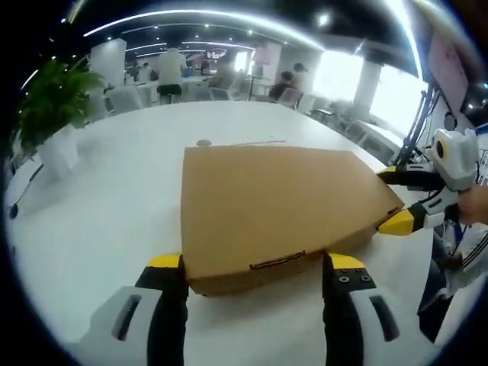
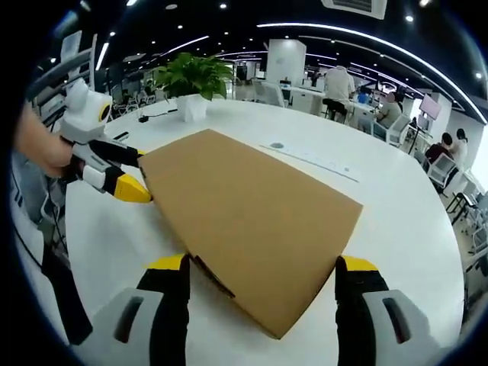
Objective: Operate the shoe box by opening the lid, removing the specified soft item, and placing it in the target area until the item is outside and the box remains undamaged.
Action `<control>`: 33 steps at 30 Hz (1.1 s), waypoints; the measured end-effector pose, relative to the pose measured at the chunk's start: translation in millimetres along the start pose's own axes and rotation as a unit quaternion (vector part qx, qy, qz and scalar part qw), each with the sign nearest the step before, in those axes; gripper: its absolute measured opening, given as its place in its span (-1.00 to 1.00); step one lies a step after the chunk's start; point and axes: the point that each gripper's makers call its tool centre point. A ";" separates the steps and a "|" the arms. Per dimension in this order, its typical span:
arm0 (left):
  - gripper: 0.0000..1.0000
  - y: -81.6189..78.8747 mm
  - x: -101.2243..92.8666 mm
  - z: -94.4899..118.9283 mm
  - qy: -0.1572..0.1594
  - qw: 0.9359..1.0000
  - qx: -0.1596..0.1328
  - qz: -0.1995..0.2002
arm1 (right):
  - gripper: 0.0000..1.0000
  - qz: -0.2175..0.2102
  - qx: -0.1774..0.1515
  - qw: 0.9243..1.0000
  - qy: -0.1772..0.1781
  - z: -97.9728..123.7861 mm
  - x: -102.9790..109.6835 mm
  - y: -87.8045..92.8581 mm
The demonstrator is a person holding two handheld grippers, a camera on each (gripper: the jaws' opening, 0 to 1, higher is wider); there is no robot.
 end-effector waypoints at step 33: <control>0.43 11.4 -3.5 20.1 -0.019 1.000 -0.005 0.018 | 0.58 0.010 0.018 1.000 -0.016 7.4 12.3 3.5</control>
Point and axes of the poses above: the point that each gripper's makers call its tool centre point, and the gripper's own axes: z roughly backward along the fingers, x roughly to its left, y roughly out of its underside, and after that the axes turned 11 degrees about -x, right-handed
